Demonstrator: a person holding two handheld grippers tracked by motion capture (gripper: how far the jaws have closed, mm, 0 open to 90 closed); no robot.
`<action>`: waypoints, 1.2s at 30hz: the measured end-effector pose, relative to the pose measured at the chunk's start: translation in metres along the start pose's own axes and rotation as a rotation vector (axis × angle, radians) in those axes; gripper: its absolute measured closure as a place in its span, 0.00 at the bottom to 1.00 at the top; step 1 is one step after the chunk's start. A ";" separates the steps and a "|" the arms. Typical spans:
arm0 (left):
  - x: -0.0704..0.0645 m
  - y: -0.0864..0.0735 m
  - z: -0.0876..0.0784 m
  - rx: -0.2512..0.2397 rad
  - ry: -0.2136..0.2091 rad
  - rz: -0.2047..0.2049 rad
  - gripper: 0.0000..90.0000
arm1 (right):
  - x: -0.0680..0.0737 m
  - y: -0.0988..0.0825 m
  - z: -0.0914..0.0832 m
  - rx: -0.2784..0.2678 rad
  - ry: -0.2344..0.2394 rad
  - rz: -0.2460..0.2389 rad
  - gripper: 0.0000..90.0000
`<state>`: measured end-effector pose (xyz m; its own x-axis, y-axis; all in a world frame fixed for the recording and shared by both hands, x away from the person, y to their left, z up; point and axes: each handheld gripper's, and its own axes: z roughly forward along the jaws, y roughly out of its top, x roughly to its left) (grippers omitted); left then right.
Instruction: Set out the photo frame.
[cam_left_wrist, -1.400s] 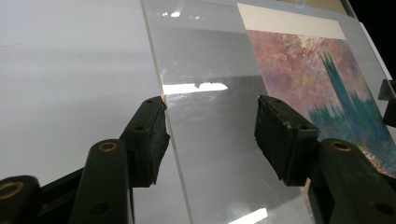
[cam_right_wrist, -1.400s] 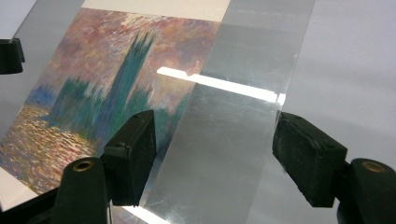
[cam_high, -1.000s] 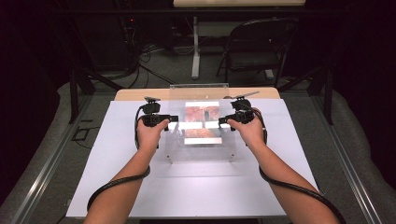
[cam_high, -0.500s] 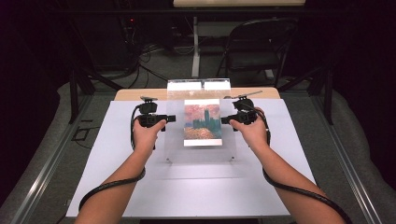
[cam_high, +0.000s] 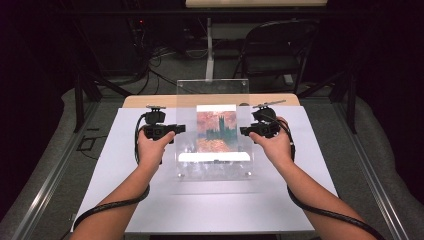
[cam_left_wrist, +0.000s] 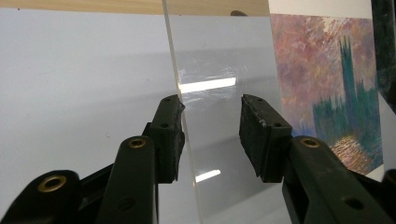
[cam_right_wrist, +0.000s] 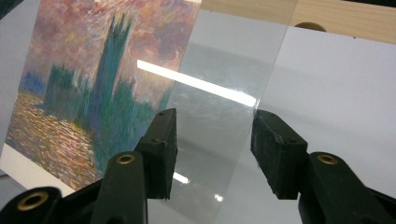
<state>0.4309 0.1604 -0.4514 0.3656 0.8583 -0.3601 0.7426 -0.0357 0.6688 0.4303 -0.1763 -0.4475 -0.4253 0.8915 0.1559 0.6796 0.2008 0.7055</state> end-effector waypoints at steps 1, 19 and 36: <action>-0.001 -0.001 -0.002 -0.005 -0.001 0.006 0.67 | 0.001 -0.001 -0.002 -0.008 -0.003 -0.004 0.57; -0.014 -0.016 -0.030 -0.050 -0.004 0.077 0.73 | 0.011 -0.014 -0.033 -0.054 0.015 -0.055 0.64; -0.021 -0.035 -0.054 -0.084 -0.029 0.126 0.79 | 0.019 -0.031 -0.058 -0.100 0.035 -0.096 0.70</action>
<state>0.3671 0.1714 -0.4315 0.4700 0.8344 -0.2878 0.6409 -0.0984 0.7613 0.3668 -0.1895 -0.4263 -0.5077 0.8548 0.1071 0.5725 0.2419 0.7834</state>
